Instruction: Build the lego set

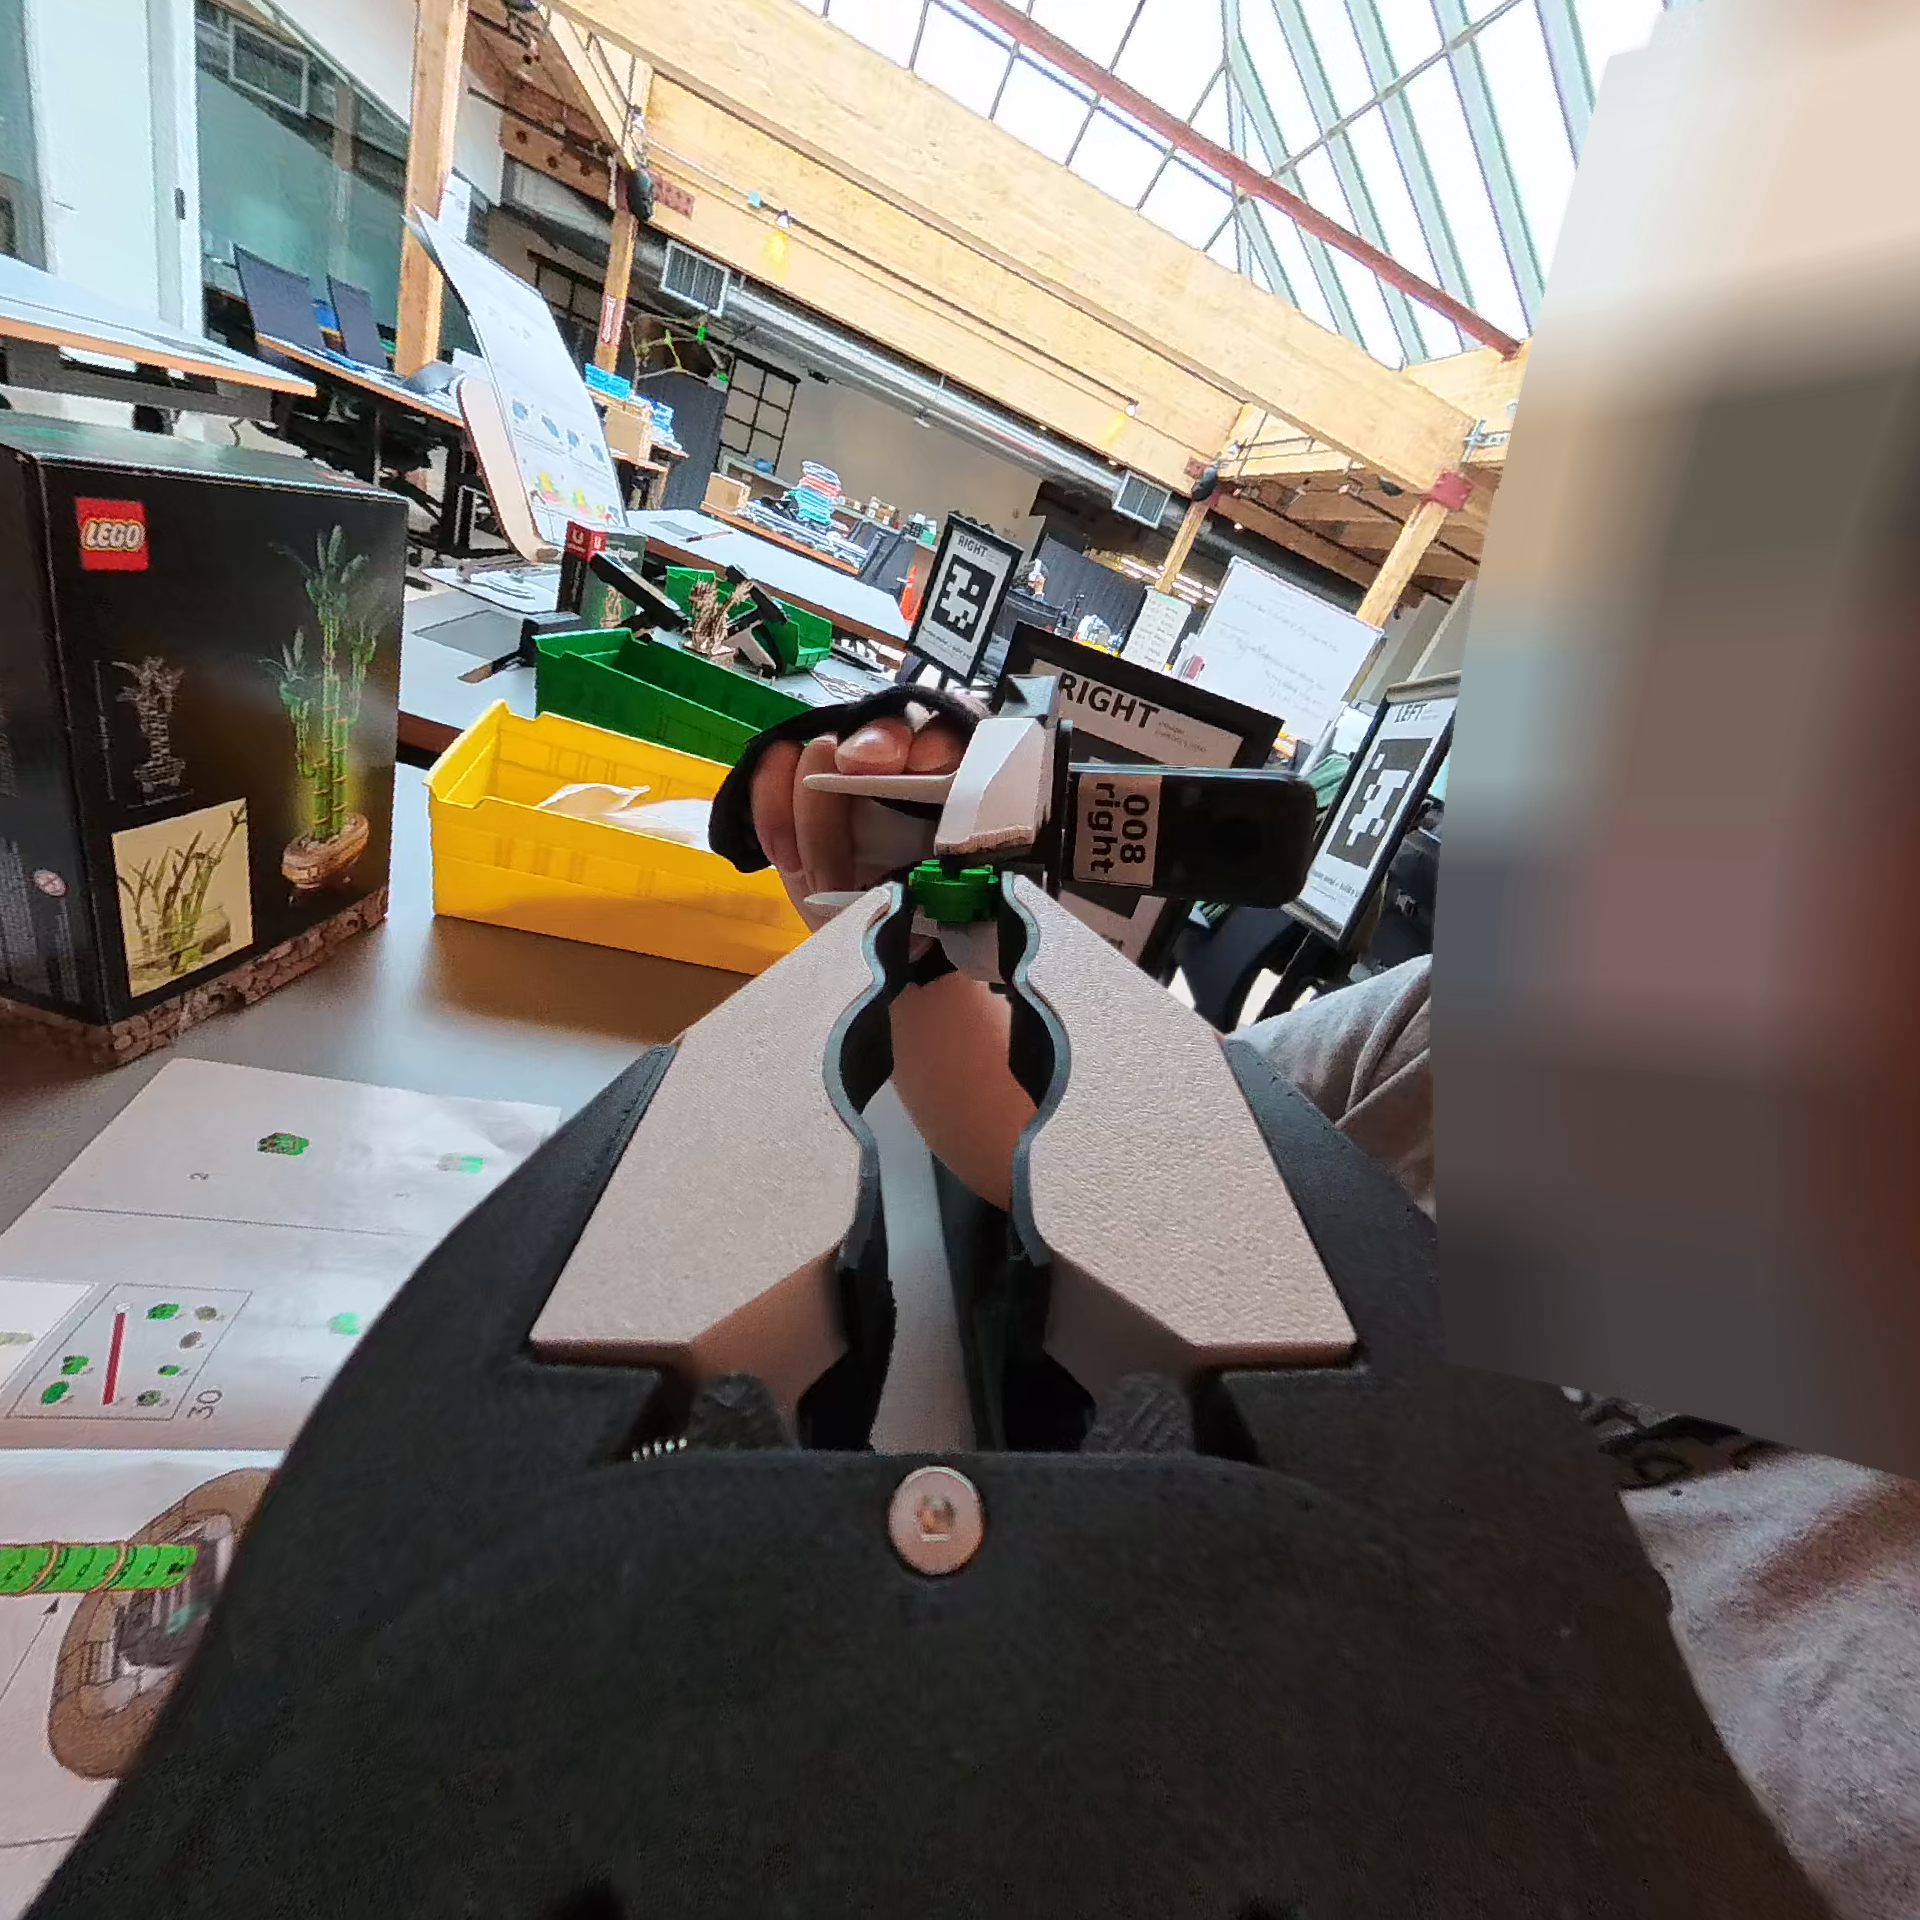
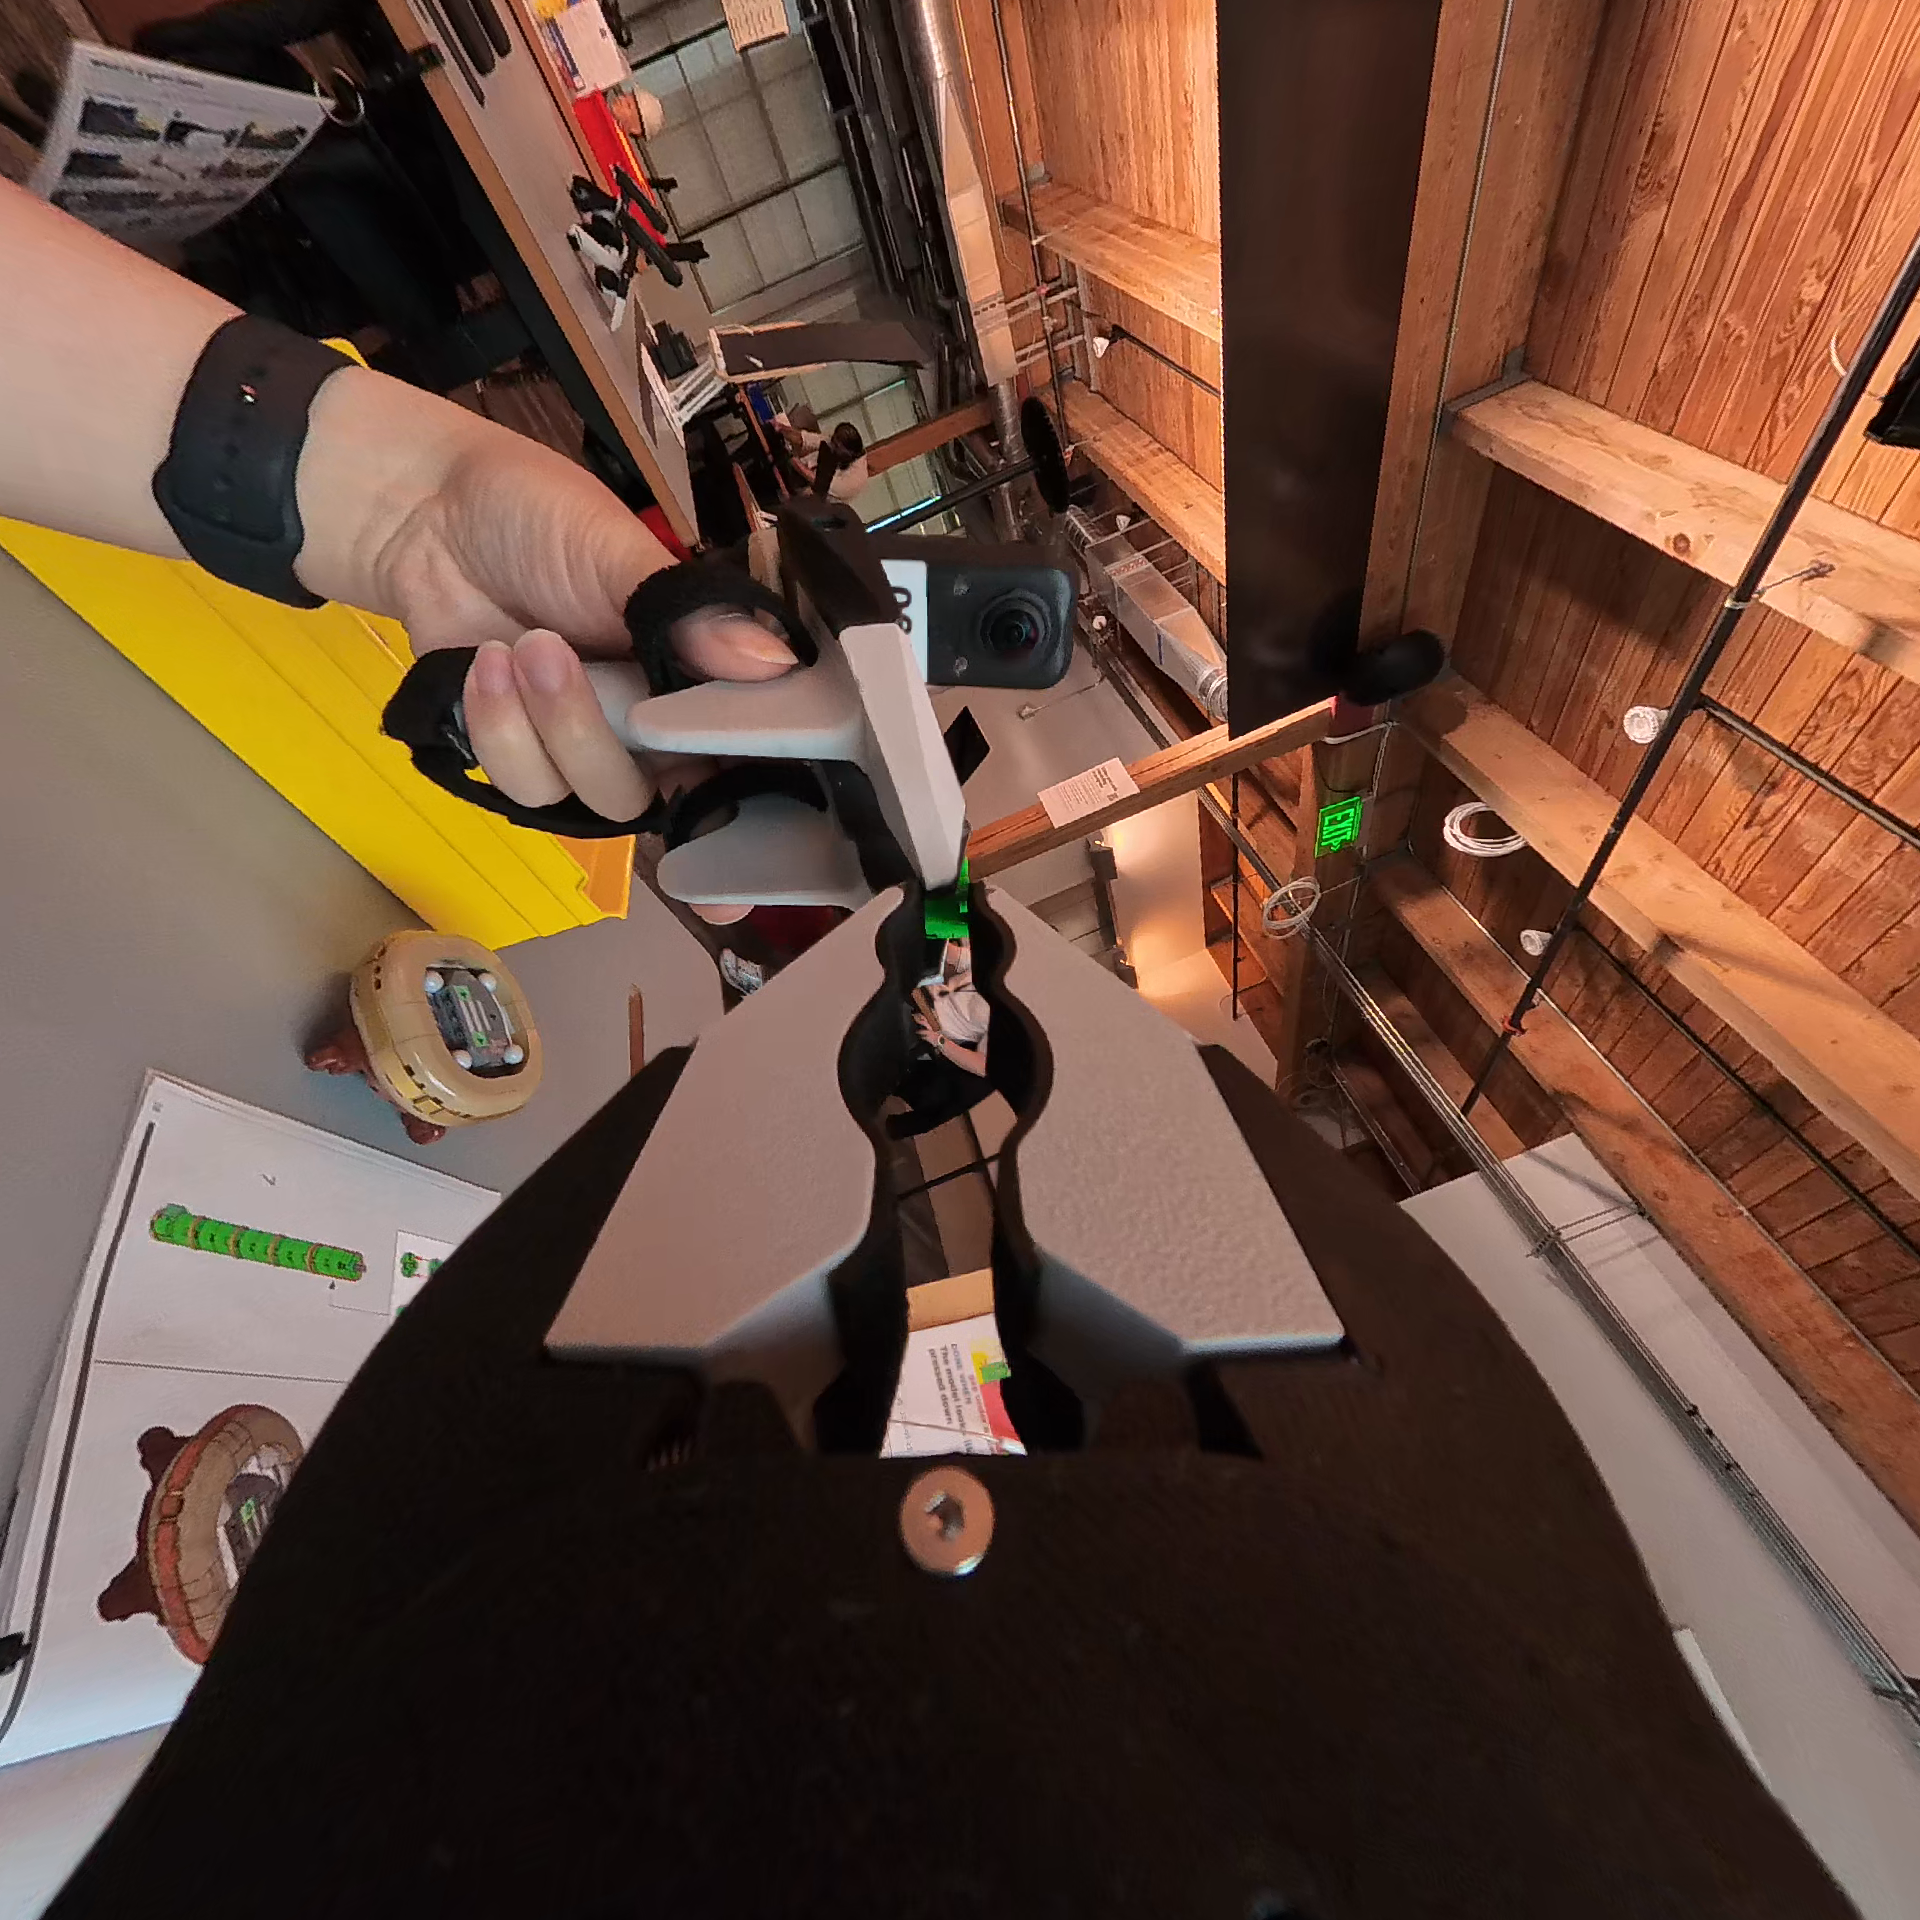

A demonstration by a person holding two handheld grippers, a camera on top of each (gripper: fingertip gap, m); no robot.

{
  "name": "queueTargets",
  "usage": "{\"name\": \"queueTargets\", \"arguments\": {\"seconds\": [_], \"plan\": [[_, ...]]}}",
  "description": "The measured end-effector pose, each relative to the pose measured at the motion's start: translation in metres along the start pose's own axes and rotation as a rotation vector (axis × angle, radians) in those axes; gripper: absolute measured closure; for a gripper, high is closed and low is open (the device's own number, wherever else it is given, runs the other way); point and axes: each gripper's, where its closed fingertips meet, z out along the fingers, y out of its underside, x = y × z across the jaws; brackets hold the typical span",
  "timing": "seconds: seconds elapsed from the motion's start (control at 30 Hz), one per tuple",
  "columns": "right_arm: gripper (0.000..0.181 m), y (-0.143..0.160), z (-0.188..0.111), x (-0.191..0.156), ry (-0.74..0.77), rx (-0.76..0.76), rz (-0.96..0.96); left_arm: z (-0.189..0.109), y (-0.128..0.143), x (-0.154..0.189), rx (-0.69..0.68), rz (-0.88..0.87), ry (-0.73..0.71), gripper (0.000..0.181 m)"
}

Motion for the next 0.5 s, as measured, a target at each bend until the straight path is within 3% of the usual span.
{"name": "queueTargets", "arguments": {"seconds": [0.03, 0.17, 0.27, 0.33, 0.4, 0.5], "plan": [[0.175, 0.0, 0.0, 0.0, 0.004, -0.001, -0.003, 0.0, 0.0, -0.001, 0.0, 0.007, -0.006, 0.167], [0.169, 0.004, 0.001, 0.004, 0.009, -0.017, 0.043, -0.001, -0.002, -0.003, 0.0, 0.024, -0.022, 0.167], [0.142, 0.024, -0.01, 0.014, -0.028, -0.139, 0.181, -0.01, -0.011, -0.003, 0.036, 0.032, -0.041, 0.167], [0.145, 0.04, -0.031, -0.004, -0.233, -0.203, 0.387, -0.022, -0.016, -0.006, 0.052, 0.031, -0.07, 0.167], [0.143, 0.075, -0.061, -0.036, -0.453, -0.373, 0.66, -0.033, -0.017, -0.009, 0.047, 0.036, -0.108, 0.167], [0.142, 0.166, -0.12, -0.105, -0.654, -0.895, 0.951, -0.044, -0.02, -0.009, 0.047, 0.053, -0.142, 0.167]]}}
